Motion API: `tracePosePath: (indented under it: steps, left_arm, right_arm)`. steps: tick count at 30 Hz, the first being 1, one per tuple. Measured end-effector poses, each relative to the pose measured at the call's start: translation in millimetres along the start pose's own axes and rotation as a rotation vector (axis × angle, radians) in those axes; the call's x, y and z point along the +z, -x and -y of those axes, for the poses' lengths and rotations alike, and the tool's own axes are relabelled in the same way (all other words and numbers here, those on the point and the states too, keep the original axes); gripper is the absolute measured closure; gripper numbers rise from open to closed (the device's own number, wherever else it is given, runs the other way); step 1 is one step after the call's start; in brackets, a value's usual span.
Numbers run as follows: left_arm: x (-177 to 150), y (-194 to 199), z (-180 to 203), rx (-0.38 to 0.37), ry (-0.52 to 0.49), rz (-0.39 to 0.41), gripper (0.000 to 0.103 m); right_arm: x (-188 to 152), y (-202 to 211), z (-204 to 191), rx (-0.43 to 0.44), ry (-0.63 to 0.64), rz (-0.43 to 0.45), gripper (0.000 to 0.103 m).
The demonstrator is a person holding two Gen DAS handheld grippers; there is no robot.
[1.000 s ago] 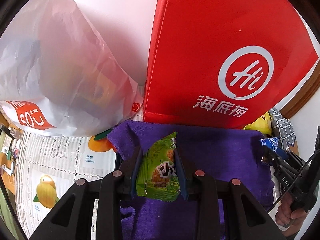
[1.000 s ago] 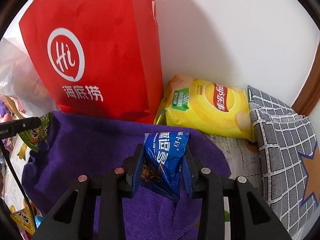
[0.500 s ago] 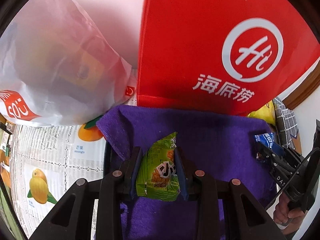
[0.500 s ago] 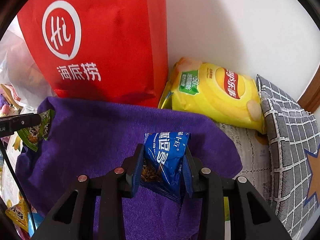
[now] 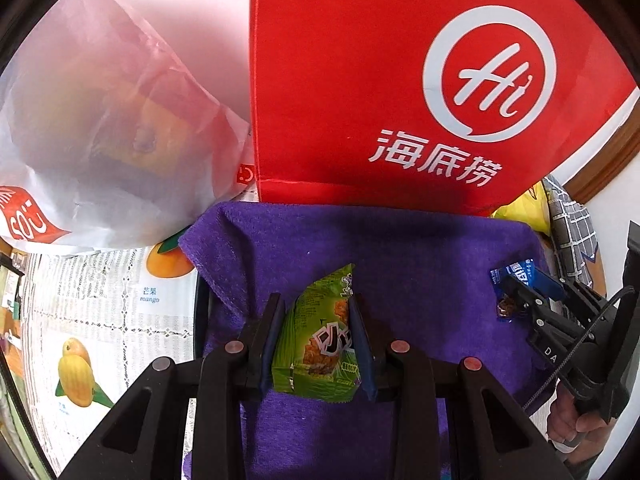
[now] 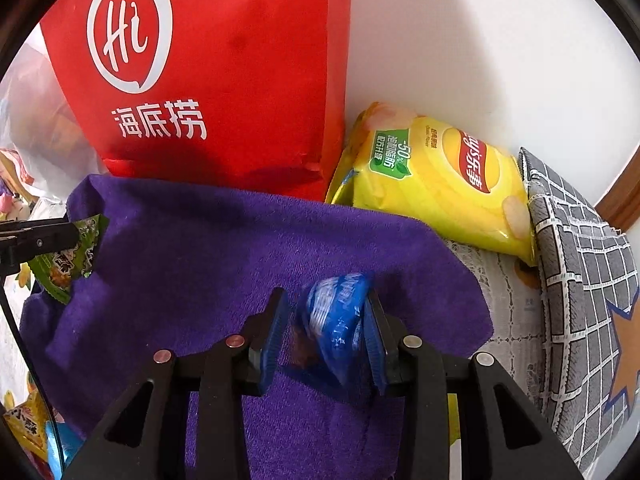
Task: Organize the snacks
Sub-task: 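Open both tools to drop the blue packet and green bag onto the towel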
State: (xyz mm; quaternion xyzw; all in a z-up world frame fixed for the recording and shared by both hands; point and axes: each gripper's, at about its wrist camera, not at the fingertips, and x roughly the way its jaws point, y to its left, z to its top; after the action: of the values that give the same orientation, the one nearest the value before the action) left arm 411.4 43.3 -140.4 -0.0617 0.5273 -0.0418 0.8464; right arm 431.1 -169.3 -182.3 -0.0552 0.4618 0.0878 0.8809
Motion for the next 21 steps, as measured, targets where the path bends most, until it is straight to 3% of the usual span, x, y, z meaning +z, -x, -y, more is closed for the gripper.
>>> tracePosePath:
  steps: [7,8,10,12,21]
  left_arm:
    - [-1.8,6.0,9.3,-0.047,-0.036,0.026,0.07]
    - [-2.8,8.2,12.6,-0.053,-0.043,0.03,0.068]
    - [-4.8,13.4,18.4,-0.064,-0.054,0.044,0.051]
    - [-4.9,21.9,21.0,-0.063,-0.066,0.075,0.046]
    - [-7.2,73.5,23.6,-0.065,-0.086,0.204,0.044]
  right_arm:
    - [4.5,22.1,4.5,0.008,-0.015,0.04,0.047]
    - [5.5,27.3,4.9,0.009,-0.022,0.051,0.045]
    - [7.9,36.7,6.1,0.01,-0.042,0.077,0.041]
    - [9.7,47.2,4.7,0.001,-0.065,0.095,0.038]
    - [-6.0,108.3,-15.7,0.032,-0.084,0.181,0.037]
